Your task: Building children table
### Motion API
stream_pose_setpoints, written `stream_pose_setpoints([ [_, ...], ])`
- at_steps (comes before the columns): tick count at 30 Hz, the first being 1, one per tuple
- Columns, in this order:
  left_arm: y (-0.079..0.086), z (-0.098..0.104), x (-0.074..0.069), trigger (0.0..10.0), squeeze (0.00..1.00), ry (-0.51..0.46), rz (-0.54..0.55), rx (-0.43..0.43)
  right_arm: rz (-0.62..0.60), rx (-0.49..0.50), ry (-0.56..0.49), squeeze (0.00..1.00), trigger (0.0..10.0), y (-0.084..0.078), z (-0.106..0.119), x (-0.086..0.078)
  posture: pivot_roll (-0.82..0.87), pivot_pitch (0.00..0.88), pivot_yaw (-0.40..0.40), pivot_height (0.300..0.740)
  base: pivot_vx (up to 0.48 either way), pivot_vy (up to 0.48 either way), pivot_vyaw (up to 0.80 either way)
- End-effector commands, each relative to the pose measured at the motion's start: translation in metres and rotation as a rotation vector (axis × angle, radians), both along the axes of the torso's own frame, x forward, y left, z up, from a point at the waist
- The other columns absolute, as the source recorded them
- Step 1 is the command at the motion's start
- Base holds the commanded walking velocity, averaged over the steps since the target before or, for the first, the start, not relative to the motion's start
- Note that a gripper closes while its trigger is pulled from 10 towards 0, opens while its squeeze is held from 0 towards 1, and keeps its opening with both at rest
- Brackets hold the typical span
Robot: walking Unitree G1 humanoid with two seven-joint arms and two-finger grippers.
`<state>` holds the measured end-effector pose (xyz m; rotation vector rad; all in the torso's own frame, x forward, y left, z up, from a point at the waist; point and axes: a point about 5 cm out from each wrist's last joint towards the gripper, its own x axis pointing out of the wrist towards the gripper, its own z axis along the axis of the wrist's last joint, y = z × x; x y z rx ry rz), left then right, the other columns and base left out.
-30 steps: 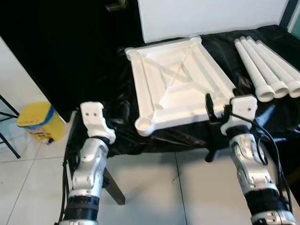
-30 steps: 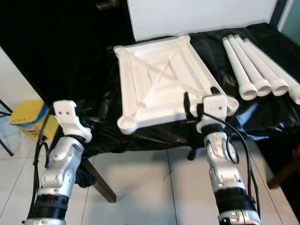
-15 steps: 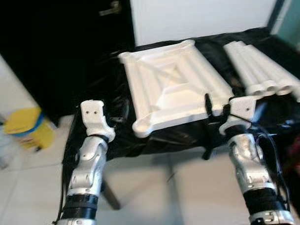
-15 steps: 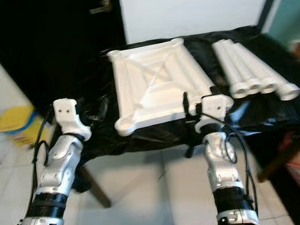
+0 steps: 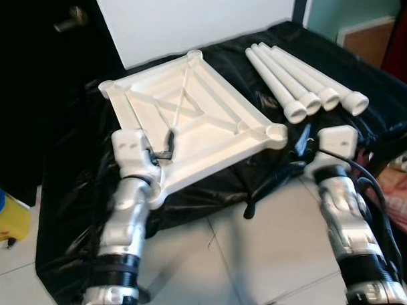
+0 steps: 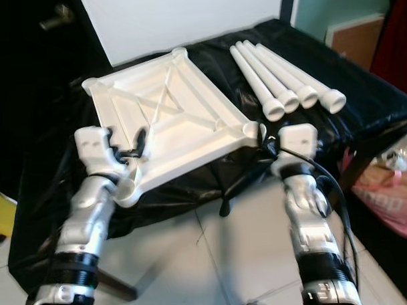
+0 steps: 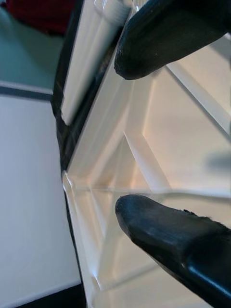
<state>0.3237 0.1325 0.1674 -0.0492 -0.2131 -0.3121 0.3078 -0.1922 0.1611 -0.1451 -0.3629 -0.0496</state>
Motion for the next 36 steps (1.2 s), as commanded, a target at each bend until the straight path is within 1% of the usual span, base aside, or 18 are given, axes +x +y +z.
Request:
stream_pose_setpoints([
  [1, 0.0070, -0.0043, -0.0003, 10.0, 0.00, 0.015, 0.005, 0.001, 0.026, 0.005, -0.011, 0.00, 10.0, 0.0078, 0.0007, 0.0001, -0.12, 0.000, 0.082, 0.740, 0.000, 0.000, 0.00],
  [23, 0.0008, -0.0051, -0.0013, 10.0, 0.00, 0.012, -0.043, -0.014, 0.022, -0.011, -0.008, 0.00, 10.0, 0.0038, 0.0019, 0.0006, -0.13, 0.000, 0.076, 0.740, 0.000, 0.000, 0.00],
  [36, -0.0008, -0.0054, -0.0024, 10.0, 0.00, 0.014, -0.053, -0.022, 0.010, -0.018, -0.004, 0.00, 10.0, -0.0002, 0.0012, -0.0009, -0.14, 0.000, 0.076, 0.740, 0.000, 0.000, 0.00],
])
